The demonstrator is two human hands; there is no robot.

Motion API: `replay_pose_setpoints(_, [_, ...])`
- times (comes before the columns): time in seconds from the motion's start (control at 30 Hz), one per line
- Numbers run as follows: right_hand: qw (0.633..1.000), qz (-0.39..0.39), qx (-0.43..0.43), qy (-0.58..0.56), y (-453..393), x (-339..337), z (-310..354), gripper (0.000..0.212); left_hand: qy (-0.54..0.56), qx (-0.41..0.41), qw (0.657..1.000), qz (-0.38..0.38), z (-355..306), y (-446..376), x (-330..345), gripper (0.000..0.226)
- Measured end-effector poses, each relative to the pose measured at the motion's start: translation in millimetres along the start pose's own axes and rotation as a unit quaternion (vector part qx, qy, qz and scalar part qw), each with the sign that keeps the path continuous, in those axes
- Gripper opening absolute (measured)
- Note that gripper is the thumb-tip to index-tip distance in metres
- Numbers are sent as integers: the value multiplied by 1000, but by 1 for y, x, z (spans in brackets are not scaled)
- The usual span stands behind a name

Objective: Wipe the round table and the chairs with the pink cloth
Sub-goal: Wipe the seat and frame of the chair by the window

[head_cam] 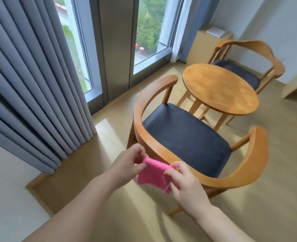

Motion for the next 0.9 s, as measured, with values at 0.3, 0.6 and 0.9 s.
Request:
replay_pose_setpoints(0.3, [960,-160,-119,195,18,52,-3,21,-5,157,986,-51,48,-7,16,37])
replay_pose_setpoints(0.6, [770,-340,-238,484,17,96,-28,32,-29,392,906,-155,79,-35,30,31])
replay_pose_setpoints(0.9, [740,-255,-230,578,10,131,-28,50,-123,396,885,-211,138,-2,-1,14])
Point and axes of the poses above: each hand's wrist, its own y-axis away from the middle knuckle, its own x-axis out of the palm, z = x × y, the point moved 5 cm from there along -y, towards the middle knuckle, and after that the axes turned 14 degrees about y, right-handed, at the moved point
